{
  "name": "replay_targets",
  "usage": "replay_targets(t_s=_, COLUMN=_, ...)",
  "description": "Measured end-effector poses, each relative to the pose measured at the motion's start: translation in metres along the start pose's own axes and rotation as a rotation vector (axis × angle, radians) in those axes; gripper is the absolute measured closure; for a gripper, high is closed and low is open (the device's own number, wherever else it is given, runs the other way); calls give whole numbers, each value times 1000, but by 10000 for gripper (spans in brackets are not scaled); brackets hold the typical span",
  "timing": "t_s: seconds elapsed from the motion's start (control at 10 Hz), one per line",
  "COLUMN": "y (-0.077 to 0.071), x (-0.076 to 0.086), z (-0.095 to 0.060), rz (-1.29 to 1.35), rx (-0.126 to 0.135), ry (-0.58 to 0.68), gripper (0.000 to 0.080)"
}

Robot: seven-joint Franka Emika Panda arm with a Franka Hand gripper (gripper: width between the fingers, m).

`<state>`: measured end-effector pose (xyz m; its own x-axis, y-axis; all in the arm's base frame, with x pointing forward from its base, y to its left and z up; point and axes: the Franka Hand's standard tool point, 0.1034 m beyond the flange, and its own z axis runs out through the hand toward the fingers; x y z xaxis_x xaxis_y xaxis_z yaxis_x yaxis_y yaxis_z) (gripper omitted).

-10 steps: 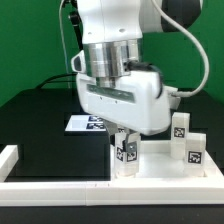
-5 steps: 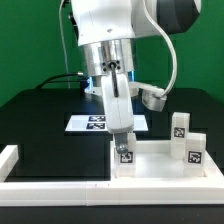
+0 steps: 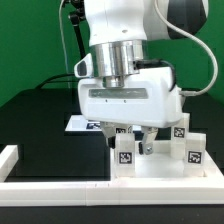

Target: Assemble square table

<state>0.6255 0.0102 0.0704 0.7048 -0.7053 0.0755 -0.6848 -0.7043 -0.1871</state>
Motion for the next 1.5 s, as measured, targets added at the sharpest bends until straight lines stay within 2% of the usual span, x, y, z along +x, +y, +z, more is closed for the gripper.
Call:
replay_targets(t_s=0.2, y=0, x=1, z=0, rz=-183, rx=-10, ry=2, gripper=150)
replay_targets(t_s=0.3, y=-5, x=1, z=-2, rz=-402, rx=-37, ry=9, gripper=150)
replay_targets(t_s=0.4, y=-3, x=3, z=-3, rz=-609, rx=-52, ry=4, gripper=150)
replay_targets(t_s=0.5, y=-1, x=5, z=-3, rz=-630, rx=-51, ry=3, gripper=150)
replay_targets(t_s=0.6, y=-2, x=4, z=-3, rz=-602, rx=-51, ry=4, gripper=278)
replay_targets(t_s=0.7, y=-2, x=4, z=-3, rz=-603, rx=-51, ry=4, gripper=278)
replay_targets(t_s=0.8, y=-3, x=3, z=-3, rz=-541, rx=-47, ry=4, gripper=417)
replay_targets(t_s=0.9, y=0, x=5, z=-3, rz=-462, rx=-51, ry=7, gripper=507)
replay_targets(t_s=1.1, y=3, x=7, z=-2, rz=-296, rx=-50, ry=9, gripper=507)
replay_targets(t_s=1.2, y=8, x=8, z=-3, rz=-116, rx=-52, ry=-9, gripper=507)
replay_targets(t_s=1.3, y=11, x=7, z=-3, rz=69, rx=-70, ry=-50, gripper=507)
replay_targets(t_s=1.4, y=10, x=1, z=-3, rz=302, rx=-67, ry=-129, gripper=507)
replay_targets(t_s=1.5, y=4, x=1, z=-5, rz=512, rx=-50, ry=-215, gripper=507)
